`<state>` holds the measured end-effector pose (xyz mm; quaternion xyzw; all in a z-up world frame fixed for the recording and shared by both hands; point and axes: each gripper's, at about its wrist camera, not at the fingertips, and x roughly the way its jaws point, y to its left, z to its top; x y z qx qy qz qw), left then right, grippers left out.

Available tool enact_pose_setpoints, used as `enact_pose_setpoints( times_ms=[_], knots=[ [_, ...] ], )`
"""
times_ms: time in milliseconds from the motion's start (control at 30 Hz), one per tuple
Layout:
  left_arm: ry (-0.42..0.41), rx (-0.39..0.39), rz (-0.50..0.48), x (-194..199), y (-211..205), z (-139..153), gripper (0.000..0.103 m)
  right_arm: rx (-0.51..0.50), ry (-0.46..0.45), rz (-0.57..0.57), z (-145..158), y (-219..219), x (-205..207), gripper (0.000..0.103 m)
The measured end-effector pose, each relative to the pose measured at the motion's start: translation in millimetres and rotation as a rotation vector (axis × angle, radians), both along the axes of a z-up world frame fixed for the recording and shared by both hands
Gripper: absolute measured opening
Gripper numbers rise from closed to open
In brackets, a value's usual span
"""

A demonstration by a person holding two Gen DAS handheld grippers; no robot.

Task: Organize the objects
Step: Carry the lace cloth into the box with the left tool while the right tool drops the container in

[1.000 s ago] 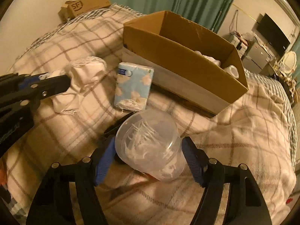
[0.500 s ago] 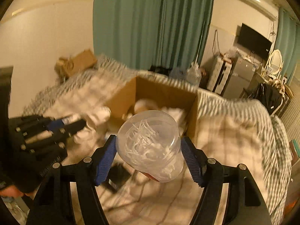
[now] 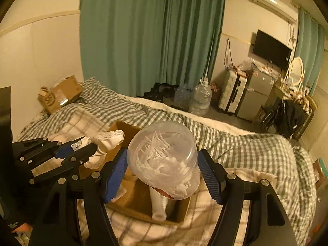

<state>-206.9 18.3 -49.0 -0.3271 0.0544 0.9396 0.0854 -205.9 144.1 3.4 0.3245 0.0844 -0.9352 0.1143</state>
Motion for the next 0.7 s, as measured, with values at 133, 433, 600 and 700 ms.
enact_pose_setpoints(
  times_ms=[133,433,600,700],
  knots=[
    [-0.031,-0.011,-0.006,-13,7,-18,0.013,-0.022,-0.039,-0.026,-28,10,-22,0.068],
    [-0.007,-0.028,0.024,1,8,-11,0.075,-0.116,0.0,-0.054,-14,32,-14,0.078],
    [0.035,-0.039,0.054,29,0,15,0.091,-0.099,0.04,-0.074,12,36,16,0.08],
    [0.074,-0.045,0.062,53,-6,31,0.1,-0.08,0.058,-0.075,26,37,41,0.08]
  ],
)
